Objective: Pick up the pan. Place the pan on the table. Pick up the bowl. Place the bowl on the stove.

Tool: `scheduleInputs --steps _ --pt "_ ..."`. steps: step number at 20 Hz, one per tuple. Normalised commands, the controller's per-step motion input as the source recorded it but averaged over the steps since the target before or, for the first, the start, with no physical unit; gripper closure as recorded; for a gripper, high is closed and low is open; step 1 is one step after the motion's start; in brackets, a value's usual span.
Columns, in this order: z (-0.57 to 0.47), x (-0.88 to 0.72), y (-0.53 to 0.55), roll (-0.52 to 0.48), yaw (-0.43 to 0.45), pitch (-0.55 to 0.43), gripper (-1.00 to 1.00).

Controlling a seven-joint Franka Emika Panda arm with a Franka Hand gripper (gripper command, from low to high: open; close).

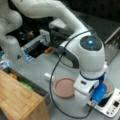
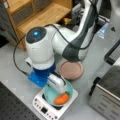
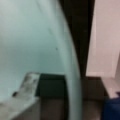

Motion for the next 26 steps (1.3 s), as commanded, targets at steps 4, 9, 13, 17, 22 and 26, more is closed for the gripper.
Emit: scheduleInputs --steps 4,9,13,17,22,26 --pt "-0.19 -0.26 0.06 -0.24 -0.046 -0.189 -1.0" --pt "-0.14 -0.25 0.06 -0.236 -0.041 -0.186 -1.0" --pt "-0.09 -0.28 0.05 -0.232 -0.036 -0.181 -1.0" --pt "-0.06 -0.32 0.04 -0.229 -0.03 -0.17 -1.0" --pt "-0.03 -0.35 0.03 -0.208 -0.02 -0.15 -1.0" --pt "0.1 -0.37 0.02 -0.17 -0.024 -0.107 -1.0"
